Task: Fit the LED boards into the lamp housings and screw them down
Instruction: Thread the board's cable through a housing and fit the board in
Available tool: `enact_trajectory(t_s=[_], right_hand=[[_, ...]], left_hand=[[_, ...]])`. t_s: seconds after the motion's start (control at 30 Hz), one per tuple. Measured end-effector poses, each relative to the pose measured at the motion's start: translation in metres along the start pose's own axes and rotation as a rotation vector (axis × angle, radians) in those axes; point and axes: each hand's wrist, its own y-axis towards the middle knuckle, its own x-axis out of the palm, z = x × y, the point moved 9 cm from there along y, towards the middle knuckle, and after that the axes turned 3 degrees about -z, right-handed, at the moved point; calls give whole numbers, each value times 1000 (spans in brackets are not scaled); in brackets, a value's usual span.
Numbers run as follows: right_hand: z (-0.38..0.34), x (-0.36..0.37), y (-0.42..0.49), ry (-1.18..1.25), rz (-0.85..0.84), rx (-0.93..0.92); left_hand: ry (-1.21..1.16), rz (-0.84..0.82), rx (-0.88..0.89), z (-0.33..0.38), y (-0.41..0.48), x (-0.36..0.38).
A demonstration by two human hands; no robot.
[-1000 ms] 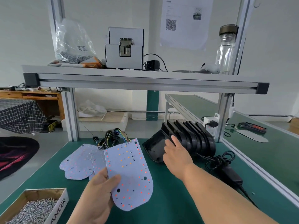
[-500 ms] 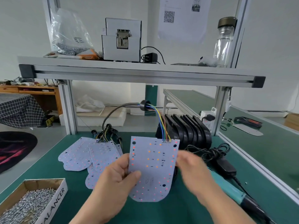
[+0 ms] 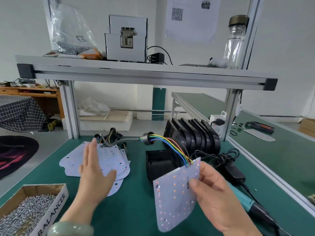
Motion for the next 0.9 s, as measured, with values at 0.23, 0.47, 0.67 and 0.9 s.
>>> enact_trajectory(t_s=[0.23,0.47,0.67,0.9], right_hand=[[-12,-9,-8,230,-64,-39],[-15,-51,-6,428,310,-200],[-22,-61,-6,429,350,-264],[1,-63,3,435,421,-206]], left_hand=[[96,-102,107,12,-11,36],[20,112,60,17,-9,4],[353,-17,-259,-45,-1,5],[-558,376,-391,-42,-6,-29]])
